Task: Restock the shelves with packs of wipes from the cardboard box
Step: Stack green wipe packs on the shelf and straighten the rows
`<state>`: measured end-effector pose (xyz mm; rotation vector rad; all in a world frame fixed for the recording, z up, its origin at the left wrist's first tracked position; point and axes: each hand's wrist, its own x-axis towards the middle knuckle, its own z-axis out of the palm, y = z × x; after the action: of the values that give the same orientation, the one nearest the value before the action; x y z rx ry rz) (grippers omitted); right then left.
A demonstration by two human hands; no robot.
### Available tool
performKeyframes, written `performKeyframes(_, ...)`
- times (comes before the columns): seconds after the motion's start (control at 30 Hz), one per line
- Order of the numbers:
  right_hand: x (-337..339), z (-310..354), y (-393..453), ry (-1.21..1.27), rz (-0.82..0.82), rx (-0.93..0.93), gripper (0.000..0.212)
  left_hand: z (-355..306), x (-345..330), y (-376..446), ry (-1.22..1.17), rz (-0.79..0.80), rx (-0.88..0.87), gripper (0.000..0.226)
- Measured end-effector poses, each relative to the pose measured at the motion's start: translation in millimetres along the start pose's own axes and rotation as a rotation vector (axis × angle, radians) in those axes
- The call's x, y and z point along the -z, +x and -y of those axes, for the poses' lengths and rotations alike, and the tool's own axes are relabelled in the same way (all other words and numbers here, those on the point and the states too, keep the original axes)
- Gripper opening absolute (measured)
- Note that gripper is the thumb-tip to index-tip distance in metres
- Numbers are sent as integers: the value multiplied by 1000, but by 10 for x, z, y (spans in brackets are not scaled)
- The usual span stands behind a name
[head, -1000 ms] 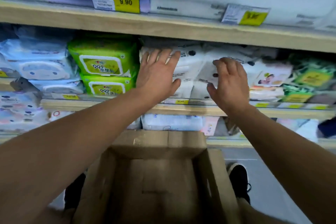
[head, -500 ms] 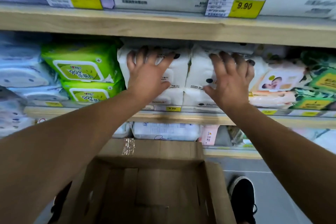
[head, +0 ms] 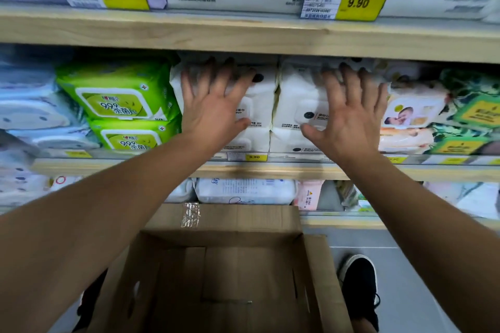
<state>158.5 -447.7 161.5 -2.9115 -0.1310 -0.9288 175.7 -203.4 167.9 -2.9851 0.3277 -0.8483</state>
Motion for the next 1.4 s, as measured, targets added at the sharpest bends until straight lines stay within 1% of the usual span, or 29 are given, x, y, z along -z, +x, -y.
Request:
performKeyframes(0.03, 5, 7, -63, 12, -19, -53, 96, -5, -2, -57, 7, -20, 38, 81)
performKeyframes(0.1, -37, 17, -165, 24, -7, -99, 99, 14, -37, -163, 3, -55, 105, 78)
performKeyframes(0.17, -125, 13, -175, 51, 41, -104, 102, 43, -100, -189, 1, -37, 130, 81)
performKeyframes(0.23, -218, -20, -116, 86, 44, -108, 104, 44, -166, -146, -7, -15, 134, 85)
performKeyframes(0.37, -362, -135, -28, 131, -37, -53, 103, 67, -288, -57, -26, -33, 128, 90)
performKeyframes(0.57, -492, -261, 99, 150, -95, 18, 103, 107, -362, 9, -10, -76, 133, 92)
performKeyframes(0.67, -488, -283, 136, 127, -61, 8, 104, 89, -355, 12, 10, -56, 144, 93)
performKeyframes(0.8, -344, -237, 116, 57, 47, -10, 107, 12, -270, 5, 28, -11, 163, 93)
performKeyframes(0.9, -184, -130, 71, -17, 106, -53, 104, -16, -154, -10, 37, 16, 140, 88)
performKeyframes(0.97, -117, 9, 93, -43, 120, -28, 104, -56, -66, 21, 23, 29, 109, 85)
performKeyframes(1.07, -106, 255, 222, -3, 151, 31, 105, -159, -11, 174, -17, 95, 76, 86)
performKeyframes(1.13, -145, 356, 297, 5, 175, 1, 100, -213, -14, 279, -43, 148, 94, 83)
performKeyframes(1.23, -208, 379, 301, 45, 99, -22, 85, -220, -3, 293, -69, 151, 97, 72)
performKeyframes(1.3, -244, 294, 239, 105, 39, 9, 78, -176, 24, 232, -82, 109, 57, 68)
performKeyframes(1.4, -264, 134, 178, 187, 5, 95, 76, -116, 47, 155, -70, 94, 25, 69)
